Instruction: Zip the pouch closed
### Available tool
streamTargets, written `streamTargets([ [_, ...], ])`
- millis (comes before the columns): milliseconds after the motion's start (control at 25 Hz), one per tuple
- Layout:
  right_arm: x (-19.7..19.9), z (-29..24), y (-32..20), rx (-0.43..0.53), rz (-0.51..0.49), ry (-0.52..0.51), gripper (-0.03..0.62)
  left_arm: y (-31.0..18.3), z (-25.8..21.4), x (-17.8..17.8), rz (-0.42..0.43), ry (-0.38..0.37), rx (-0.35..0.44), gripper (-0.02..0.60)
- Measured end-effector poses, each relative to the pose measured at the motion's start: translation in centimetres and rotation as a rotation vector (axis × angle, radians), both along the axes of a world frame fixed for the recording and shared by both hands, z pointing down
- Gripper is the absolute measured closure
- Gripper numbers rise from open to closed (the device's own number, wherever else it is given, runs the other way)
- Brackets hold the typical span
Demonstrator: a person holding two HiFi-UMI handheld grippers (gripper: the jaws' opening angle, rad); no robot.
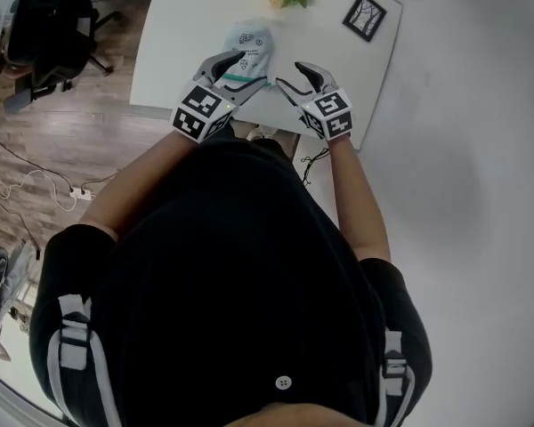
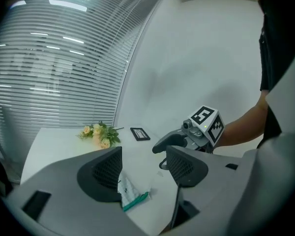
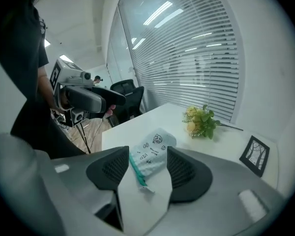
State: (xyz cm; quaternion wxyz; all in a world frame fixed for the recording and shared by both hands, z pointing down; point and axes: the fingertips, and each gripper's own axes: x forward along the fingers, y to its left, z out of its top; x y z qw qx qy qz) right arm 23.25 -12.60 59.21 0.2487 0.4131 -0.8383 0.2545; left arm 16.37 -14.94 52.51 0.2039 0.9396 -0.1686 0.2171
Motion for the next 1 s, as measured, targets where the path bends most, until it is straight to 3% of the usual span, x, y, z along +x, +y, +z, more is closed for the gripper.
streamTargets([
  [560,0.3,9.2,2.8,-0.163,-0.416,0.089,0.406,5.8,9.1,3.1,-0.113,-0.193,-0.169,0.319],
  [1000,-1.1,12.8,4.2,-0.192,-0.61,0.187,0.46,7.9,15.4,3.6,-0.173,-0.347,-0.291,0.388],
])
